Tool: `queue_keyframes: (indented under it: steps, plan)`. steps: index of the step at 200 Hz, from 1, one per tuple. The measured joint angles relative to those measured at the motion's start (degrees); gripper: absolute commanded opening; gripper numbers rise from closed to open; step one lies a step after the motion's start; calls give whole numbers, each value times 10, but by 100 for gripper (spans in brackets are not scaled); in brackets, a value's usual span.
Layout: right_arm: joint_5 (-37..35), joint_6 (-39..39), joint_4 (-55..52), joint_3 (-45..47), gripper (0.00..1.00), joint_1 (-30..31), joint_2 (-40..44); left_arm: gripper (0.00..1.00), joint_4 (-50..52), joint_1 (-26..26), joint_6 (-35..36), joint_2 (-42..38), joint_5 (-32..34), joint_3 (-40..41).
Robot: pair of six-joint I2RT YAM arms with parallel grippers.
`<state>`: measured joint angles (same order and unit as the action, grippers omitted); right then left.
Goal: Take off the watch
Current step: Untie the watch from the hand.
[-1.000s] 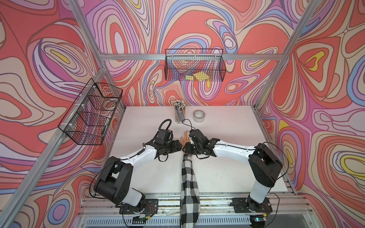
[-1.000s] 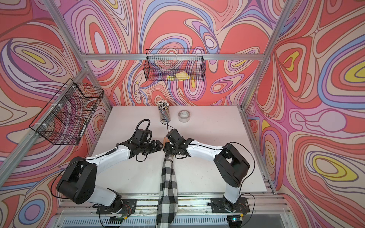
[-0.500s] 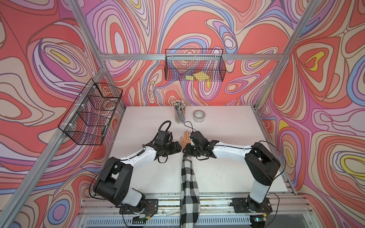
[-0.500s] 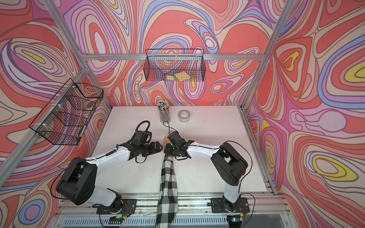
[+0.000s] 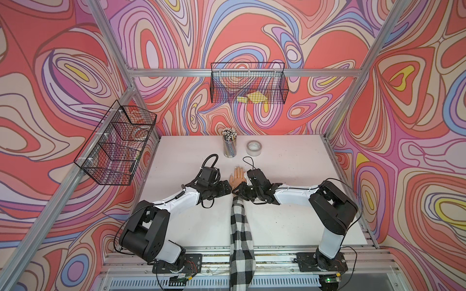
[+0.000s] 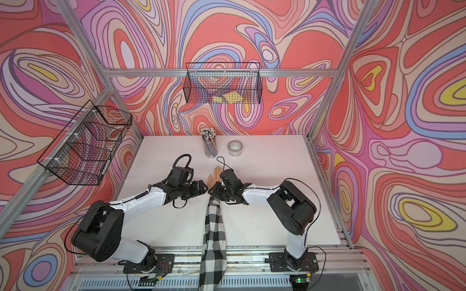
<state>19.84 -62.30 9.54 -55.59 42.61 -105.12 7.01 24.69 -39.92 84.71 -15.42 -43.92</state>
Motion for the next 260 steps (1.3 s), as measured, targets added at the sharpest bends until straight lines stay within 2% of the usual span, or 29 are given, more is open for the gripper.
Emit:
queue_keyframes:
  steps: [54, 104, 179, 260]
  plan:
    - [16, -27, 29, -2, 27, -1, -16, 84, 0, 0, -4, -3, 0, 6]
    - [3, -14, -30, -28, 19, -2, -19, 84, -5, 0, -7, -7, 0, 15]
    - [-9, 2, -94, -58, 18, -2, -21, 84, -16, 0, -14, -19, 2, 31]
    - [-13, 28, -168, -139, 17, 1, -68, 84, -28, 0, -21, -22, 1, 40]
